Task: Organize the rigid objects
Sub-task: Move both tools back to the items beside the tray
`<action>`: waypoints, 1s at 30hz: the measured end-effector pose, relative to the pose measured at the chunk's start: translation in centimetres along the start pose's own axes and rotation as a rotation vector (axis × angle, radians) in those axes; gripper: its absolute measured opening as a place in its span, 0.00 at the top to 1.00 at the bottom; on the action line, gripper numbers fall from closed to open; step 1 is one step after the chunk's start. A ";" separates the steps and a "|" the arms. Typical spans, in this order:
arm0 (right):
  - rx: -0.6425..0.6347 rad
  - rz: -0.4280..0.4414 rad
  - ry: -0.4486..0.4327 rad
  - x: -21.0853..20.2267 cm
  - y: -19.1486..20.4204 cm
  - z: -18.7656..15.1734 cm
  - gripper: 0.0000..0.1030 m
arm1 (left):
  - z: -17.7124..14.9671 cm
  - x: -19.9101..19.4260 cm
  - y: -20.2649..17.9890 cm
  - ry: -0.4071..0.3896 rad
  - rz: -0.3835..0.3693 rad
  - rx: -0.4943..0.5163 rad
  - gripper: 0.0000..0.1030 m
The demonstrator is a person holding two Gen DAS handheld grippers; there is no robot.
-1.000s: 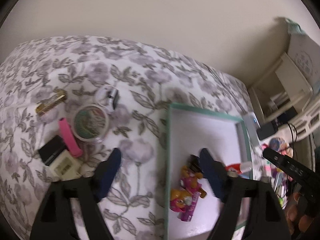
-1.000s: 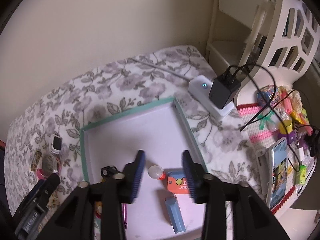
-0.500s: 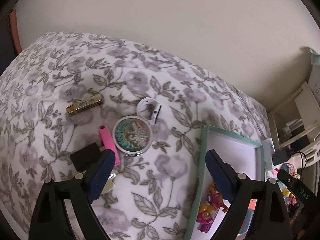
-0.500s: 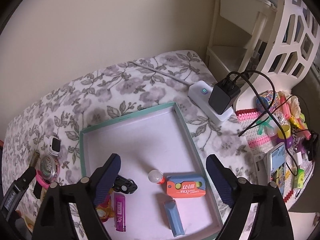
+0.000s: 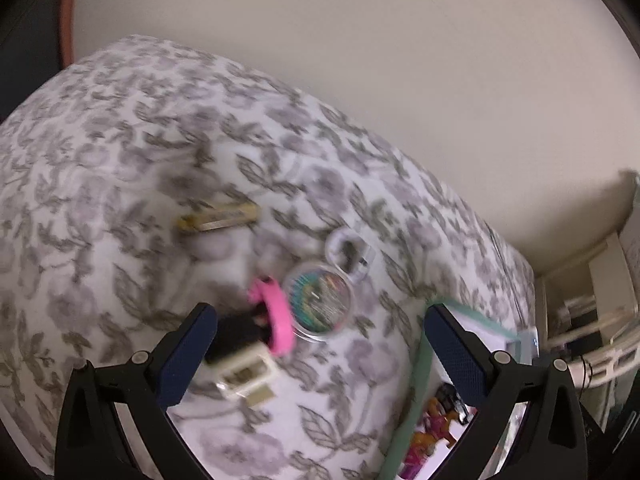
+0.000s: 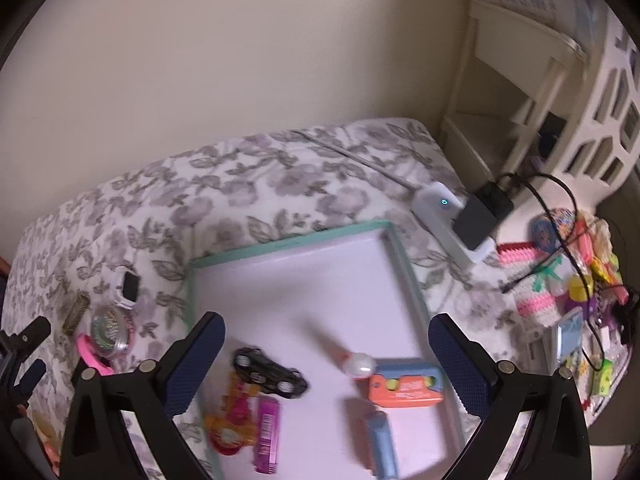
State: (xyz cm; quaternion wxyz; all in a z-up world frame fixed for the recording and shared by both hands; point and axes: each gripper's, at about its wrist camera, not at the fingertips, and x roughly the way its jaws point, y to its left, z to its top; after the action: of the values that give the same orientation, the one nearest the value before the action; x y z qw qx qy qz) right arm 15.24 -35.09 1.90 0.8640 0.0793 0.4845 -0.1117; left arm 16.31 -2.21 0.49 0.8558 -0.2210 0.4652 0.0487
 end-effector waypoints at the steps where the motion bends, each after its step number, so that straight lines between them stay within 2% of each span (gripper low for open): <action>1: -0.003 0.009 -0.003 -0.1 0.5 0.0 0.00 | 0.4 -0.4 0.7 -0.016 0.022 -0.010 0.00; 7: -0.042 0.086 -0.025 -0.7 4.8 -0.2 0.00 | 1.8 -1.5 3.3 -0.048 0.141 0.000 0.00; 11: -0.076 0.146 -0.026 -0.7 7.6 -0.6 0.00 | 2.0 -1.3 5.0 -0.028 0.213 -0.003 0.00; 15: -0.118 0.201 0.000 -0.2 10.7 -1.4 0.00 | 1.9 -0.3 6.1 0.029 0.219 -0.024 0.00; 18: -0.170 0.206 0.024 0.5 12.9 -2.4 0.00 | 1.7 0.7 6.3 0.061 0.240 -0.022 0.00; 30: -0.328 0.276 0.195 5.5 20.2 -7.5 0.00 | 0.4 4.4 9.0 0.204 0.258 -0.101 0.00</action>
State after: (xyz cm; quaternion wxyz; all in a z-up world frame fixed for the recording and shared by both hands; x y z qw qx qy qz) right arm 17.28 -14.47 -6.15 0.8215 0.0138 0.5620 0.0957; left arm 16.45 5.50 -5.92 0.7786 -0.2061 0.5710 0.1590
